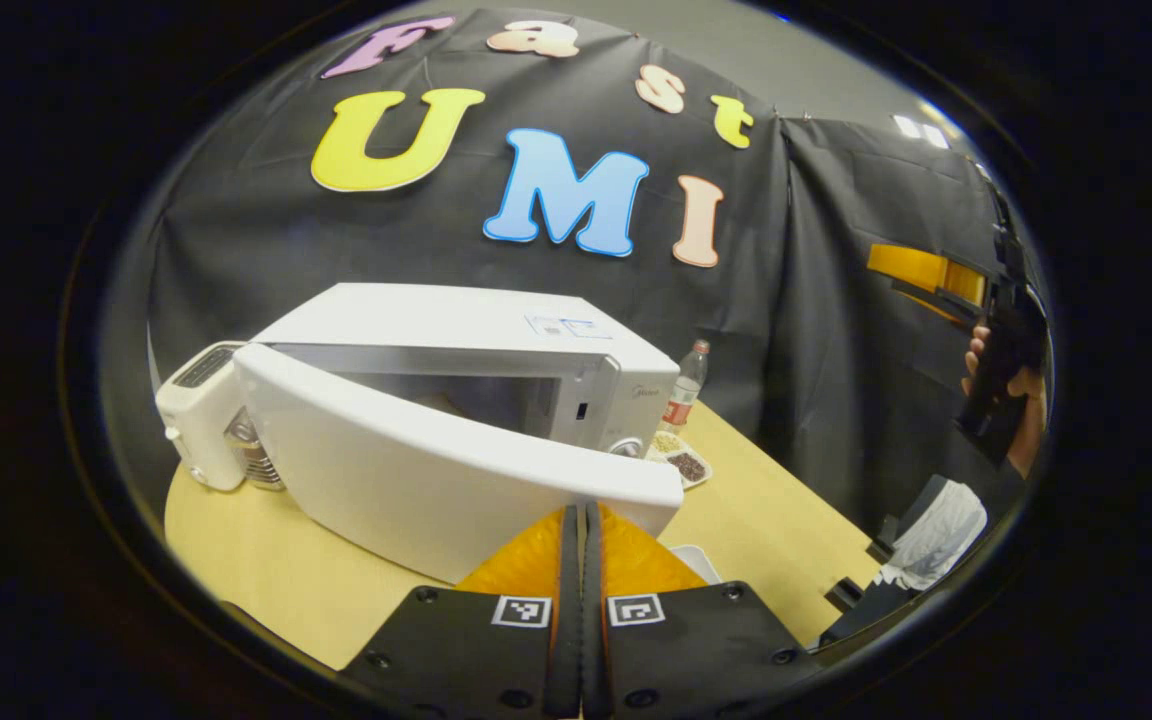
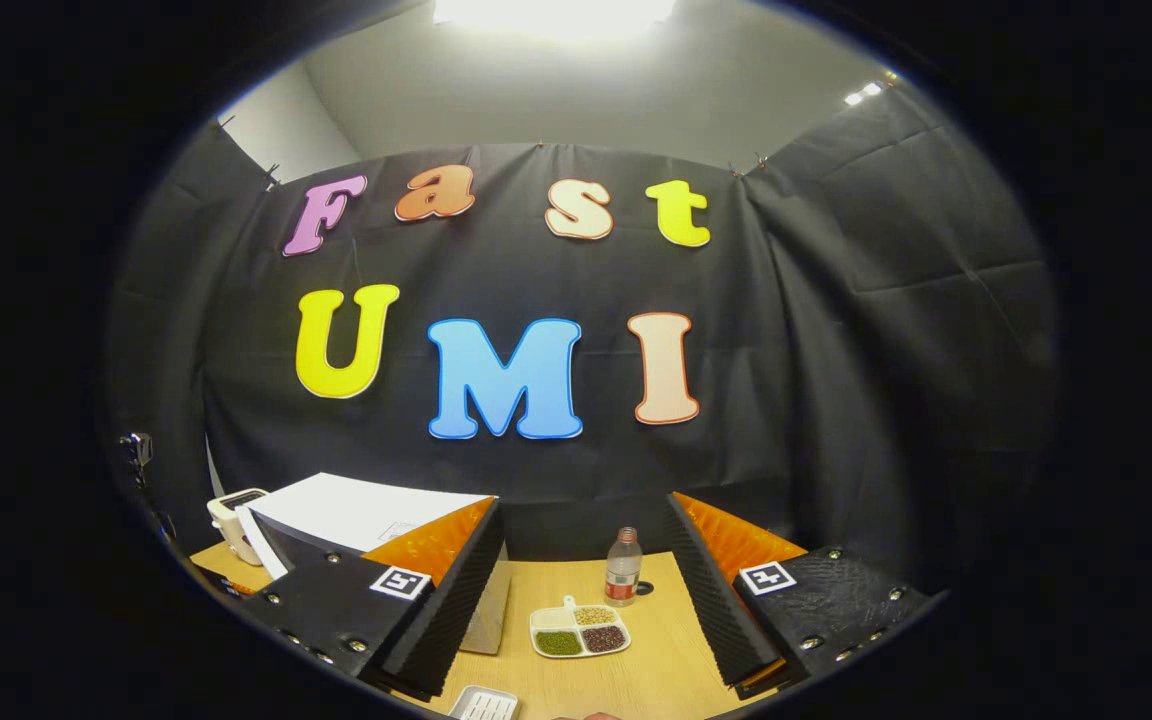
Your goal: Open the microwave oven with the left hand, put the food in, and close the microwave oven.
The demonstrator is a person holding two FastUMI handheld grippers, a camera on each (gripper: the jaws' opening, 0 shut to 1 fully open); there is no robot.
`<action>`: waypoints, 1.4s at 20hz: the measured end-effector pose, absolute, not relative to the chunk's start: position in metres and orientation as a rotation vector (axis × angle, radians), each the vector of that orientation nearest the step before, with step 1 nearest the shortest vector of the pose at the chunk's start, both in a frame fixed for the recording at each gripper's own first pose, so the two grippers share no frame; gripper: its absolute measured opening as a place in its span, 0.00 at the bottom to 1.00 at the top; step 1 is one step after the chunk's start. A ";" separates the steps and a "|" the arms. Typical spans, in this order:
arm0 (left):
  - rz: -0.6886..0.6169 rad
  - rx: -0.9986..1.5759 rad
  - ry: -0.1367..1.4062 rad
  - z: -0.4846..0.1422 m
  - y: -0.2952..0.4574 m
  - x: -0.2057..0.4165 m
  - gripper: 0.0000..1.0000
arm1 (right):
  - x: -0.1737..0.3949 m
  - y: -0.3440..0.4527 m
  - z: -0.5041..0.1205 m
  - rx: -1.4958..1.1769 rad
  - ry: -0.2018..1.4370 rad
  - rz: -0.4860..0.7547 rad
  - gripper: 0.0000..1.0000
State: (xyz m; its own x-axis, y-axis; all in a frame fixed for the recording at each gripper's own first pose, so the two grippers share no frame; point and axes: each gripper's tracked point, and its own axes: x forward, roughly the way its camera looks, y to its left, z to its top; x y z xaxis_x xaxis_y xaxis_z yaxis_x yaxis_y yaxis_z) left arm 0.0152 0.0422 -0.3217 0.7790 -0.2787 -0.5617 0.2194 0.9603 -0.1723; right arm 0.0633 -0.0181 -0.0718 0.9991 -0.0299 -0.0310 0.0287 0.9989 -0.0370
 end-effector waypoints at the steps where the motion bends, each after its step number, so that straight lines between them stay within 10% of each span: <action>1: -0.270 -0.111 0.621 -0.322 0.039 0.021 0.07 | 0.063 -0.022 -0.072 -0.035 0.034 -0.038 0.96; 28: -0.214 -0.168 0.622 -0.357 0.016 0.142 0.07 | 0.085 -0.044 -0.068 -0.144 0.003 -0.082 0.96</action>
